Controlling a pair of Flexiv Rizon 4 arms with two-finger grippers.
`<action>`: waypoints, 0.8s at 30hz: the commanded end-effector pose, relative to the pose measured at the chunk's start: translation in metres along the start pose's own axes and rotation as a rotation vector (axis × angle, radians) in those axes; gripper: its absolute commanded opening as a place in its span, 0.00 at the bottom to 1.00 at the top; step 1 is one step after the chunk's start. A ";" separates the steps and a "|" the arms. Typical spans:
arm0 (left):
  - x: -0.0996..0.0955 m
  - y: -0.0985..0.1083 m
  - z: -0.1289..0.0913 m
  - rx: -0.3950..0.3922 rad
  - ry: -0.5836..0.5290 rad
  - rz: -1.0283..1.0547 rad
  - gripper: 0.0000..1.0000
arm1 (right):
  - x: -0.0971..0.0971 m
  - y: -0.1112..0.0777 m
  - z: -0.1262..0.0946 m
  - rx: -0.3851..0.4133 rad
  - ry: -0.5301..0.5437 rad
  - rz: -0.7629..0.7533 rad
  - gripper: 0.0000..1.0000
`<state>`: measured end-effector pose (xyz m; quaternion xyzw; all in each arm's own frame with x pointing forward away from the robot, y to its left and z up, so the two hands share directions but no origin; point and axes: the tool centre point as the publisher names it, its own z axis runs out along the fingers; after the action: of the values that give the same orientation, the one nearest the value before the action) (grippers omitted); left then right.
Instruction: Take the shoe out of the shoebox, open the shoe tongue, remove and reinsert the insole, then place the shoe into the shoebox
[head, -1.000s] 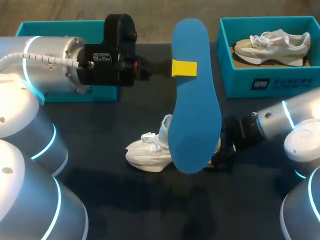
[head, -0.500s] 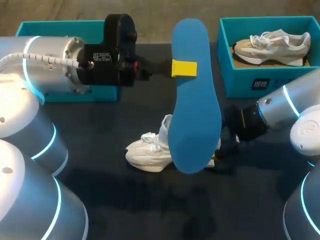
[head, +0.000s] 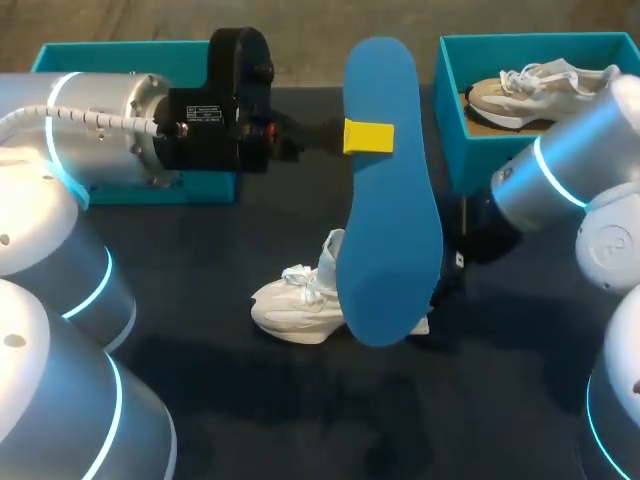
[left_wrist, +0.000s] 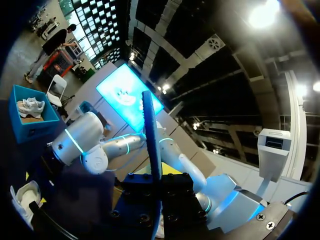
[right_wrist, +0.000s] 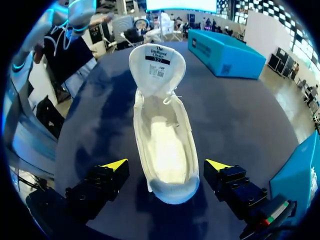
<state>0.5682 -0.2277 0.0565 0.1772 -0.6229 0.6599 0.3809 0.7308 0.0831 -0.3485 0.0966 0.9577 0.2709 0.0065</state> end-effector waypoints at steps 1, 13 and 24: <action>0.000 0.003 0.000 0.003 -0.002 0.000 0.00 | 0.000 0.003 0.000 0.156 -0.001 0.002 1.00; 0.000 0.003 0.000 0.003 -0.002 0.000 0.00 | 0.007 0.008 -0.014 0.249 0.010 -0.034 1.00; 0.000 0.003 0.000 0.003 -0.002 0.000 0.00 | 0.010 0.011 -0.021 0.311 -0.012 -0.062 1.00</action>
<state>0.5682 -0.2277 0.0565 0.1772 -0.6229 0.6599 0.3809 0.7232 0.0816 -0.3296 0.0680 0.9869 0.1463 0.0025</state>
